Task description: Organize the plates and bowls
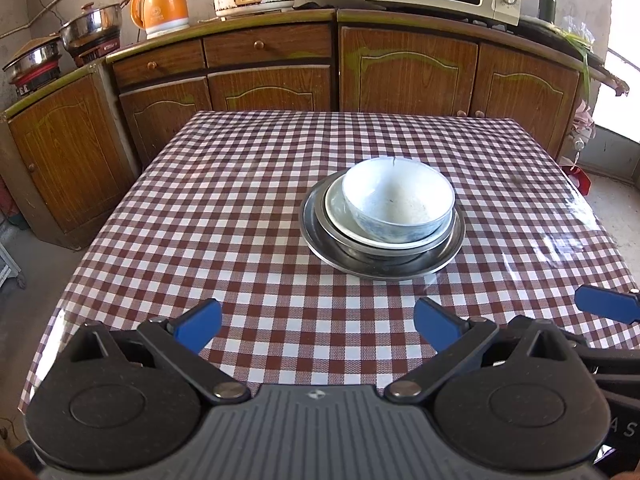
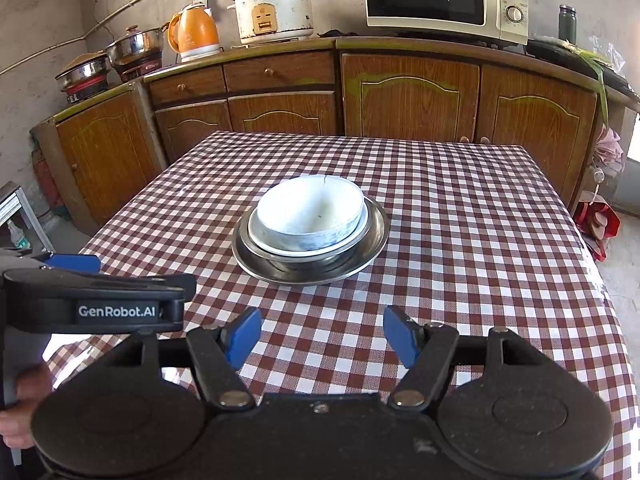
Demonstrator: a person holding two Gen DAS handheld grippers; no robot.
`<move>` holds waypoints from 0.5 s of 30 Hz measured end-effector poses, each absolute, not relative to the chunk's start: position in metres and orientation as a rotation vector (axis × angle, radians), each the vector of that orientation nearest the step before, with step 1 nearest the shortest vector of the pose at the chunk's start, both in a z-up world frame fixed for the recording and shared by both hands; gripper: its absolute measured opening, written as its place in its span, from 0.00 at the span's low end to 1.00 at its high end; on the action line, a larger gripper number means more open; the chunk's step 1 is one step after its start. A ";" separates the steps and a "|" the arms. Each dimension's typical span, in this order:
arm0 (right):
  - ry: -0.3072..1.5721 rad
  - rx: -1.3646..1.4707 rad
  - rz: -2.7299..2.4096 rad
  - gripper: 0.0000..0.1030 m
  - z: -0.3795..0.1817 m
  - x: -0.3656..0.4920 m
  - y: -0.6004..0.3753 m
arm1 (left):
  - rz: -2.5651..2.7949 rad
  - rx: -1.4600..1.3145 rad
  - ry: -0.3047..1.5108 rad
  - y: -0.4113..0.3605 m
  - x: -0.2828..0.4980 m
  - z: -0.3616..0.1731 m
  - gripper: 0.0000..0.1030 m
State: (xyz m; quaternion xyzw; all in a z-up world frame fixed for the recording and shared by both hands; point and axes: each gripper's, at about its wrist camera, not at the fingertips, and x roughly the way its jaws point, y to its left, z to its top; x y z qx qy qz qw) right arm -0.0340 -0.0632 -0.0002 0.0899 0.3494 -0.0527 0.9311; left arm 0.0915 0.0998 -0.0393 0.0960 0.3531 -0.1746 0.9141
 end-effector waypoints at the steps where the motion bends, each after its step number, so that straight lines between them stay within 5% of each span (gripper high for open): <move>1: 0.715 0.183 -0.107 0.78 0.000 -0.034 -0.063 | -0.362 0.194 0.725 0.101 0.091 -0.039 1.00; 15: 0.713 0.179 -0.089 0.79 0.002 -0.039 -0.059 | -0.363 0.196 0.718 0.102 0.087 -0.038 1.00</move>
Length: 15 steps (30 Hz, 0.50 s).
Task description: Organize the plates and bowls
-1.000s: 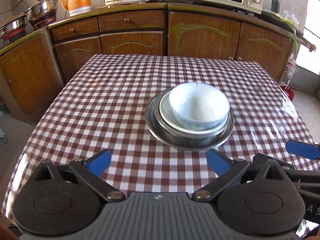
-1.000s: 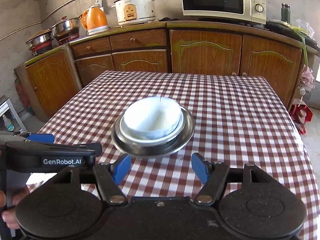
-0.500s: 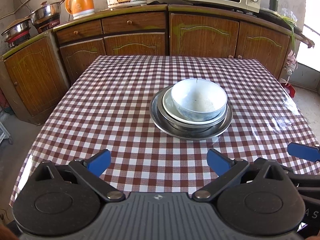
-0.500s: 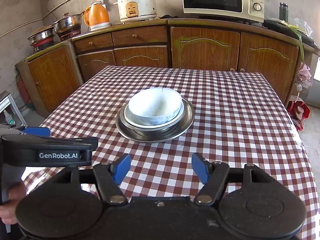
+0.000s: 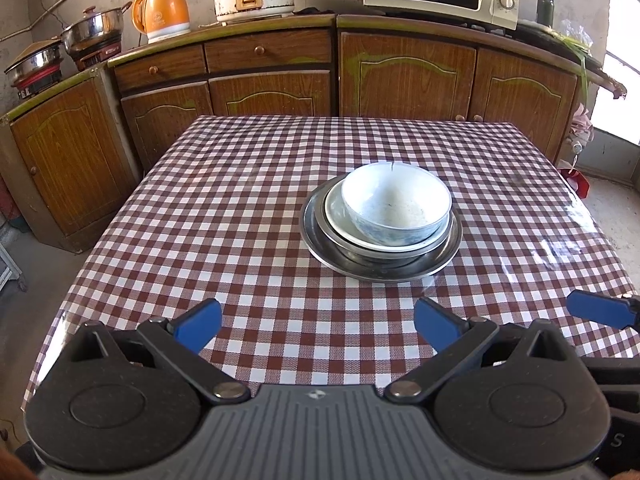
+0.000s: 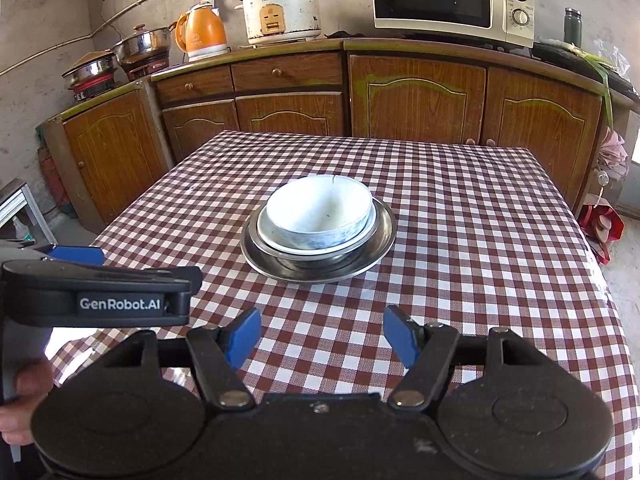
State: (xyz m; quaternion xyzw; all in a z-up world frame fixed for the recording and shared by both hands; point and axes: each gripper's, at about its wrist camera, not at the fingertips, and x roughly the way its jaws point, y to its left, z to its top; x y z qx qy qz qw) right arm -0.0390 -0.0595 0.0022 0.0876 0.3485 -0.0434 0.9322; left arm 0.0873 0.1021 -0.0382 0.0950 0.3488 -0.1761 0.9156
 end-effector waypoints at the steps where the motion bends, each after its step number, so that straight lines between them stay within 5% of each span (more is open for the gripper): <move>1: 0.714 0.180 -0.087 0.79 0.002 -0.039 -0.060 | -0.361 0.194 0.720 0.102 0.087 -0.038 1.00; 15: 0.728 0.188 -0.079 0.79 -0.001 -0.038 -0.059 | -0.351 0.195 0.733 0.102 0.087 -0.039 1.00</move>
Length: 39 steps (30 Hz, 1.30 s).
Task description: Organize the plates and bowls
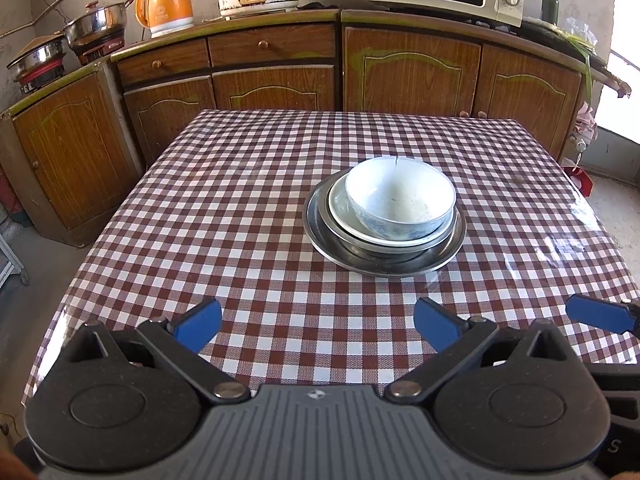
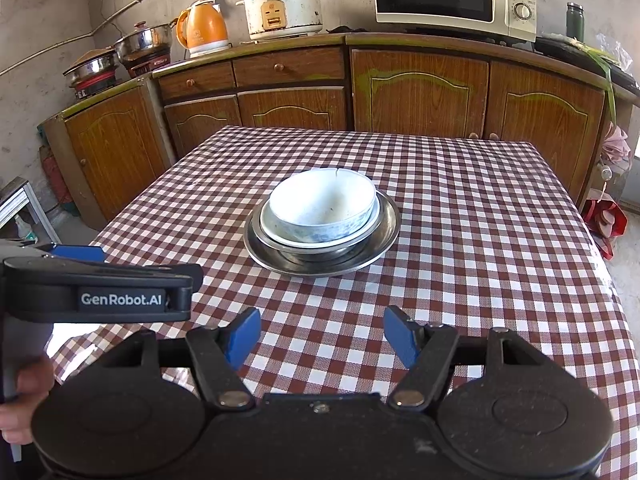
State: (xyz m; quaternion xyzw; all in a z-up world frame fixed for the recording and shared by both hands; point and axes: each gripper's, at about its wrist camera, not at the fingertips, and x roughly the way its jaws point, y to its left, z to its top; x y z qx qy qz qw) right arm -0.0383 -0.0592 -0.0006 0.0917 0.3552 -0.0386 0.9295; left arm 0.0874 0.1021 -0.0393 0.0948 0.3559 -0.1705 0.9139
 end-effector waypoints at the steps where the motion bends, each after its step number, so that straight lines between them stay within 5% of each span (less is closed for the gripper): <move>1: 0.729 0.189 -0.079 0.79 -0.001 -0.038 -0.059 | -0.352 0.196 0.735 0.102 0.088 -0.040 1.00; 39: 0.753 0.199 -0.060 0.79 -0.008 -0.032 -0.060 | -0.362 0.201 0.753 0.097 0.090 -0.045 1.00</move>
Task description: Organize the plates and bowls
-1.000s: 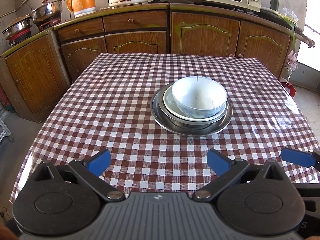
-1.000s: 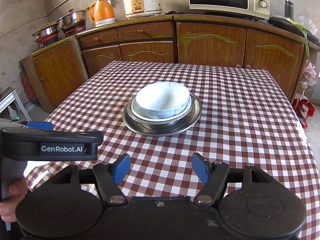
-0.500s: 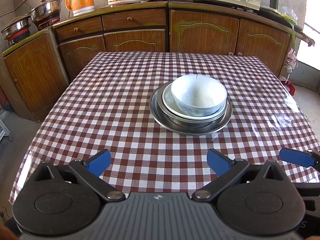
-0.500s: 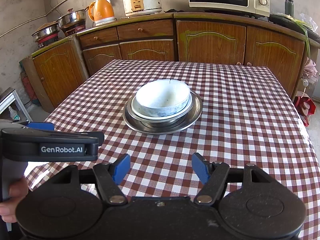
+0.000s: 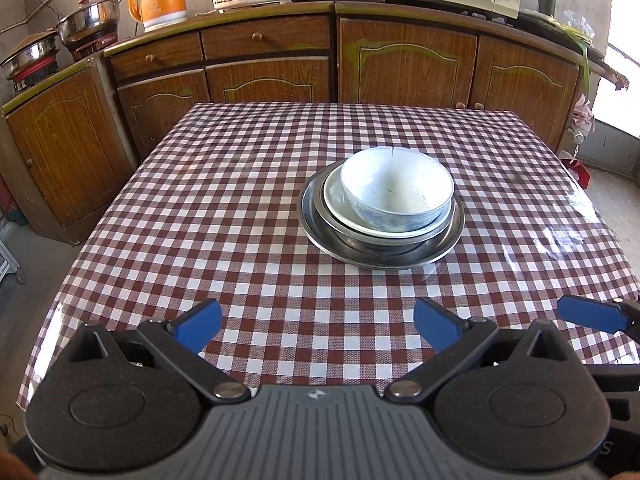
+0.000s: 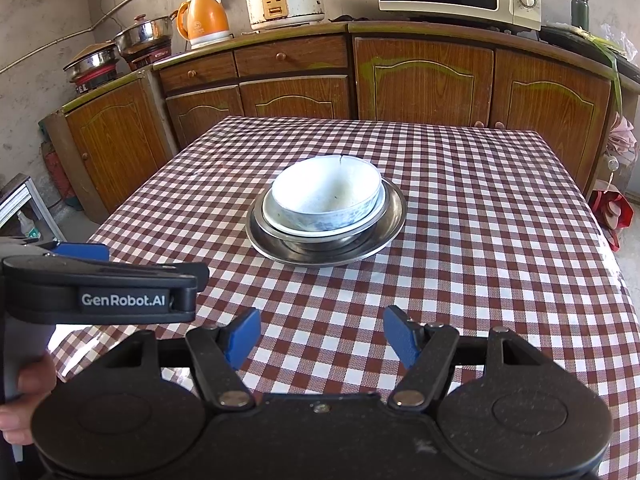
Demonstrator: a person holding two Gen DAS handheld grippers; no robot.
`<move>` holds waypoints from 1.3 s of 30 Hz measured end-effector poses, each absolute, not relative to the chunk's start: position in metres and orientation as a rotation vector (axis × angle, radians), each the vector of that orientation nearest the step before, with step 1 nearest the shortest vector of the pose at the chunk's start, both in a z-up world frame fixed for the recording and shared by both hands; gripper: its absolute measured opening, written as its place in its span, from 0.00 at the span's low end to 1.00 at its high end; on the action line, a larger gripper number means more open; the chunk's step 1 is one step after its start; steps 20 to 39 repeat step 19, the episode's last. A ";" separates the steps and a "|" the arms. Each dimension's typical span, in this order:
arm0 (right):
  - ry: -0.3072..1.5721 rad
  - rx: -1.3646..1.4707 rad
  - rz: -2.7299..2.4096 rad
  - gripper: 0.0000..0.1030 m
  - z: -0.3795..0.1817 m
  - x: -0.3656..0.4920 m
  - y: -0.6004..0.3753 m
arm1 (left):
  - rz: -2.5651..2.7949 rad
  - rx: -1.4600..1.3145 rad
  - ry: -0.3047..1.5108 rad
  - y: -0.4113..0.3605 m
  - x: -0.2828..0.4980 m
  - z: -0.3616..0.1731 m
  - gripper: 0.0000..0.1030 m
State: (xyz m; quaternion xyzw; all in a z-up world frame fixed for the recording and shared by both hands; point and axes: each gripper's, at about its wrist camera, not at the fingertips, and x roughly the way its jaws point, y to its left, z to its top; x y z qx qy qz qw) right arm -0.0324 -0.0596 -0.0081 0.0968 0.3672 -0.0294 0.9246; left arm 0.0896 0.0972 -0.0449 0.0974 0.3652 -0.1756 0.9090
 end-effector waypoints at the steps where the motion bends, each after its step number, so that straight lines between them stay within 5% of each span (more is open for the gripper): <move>1: 0.753 0.198 -0.059 0.79 -0.008 -0.032 -0.060 | -0.361 0.201 0.753 0.097 0.090 -0.045 1.00; 39: 0.757 0.200 -0.060 0.79 -0.009 -0.031 -0.061 | -0.363 0.197 0.755 0.097 0.090 -0.046 1.00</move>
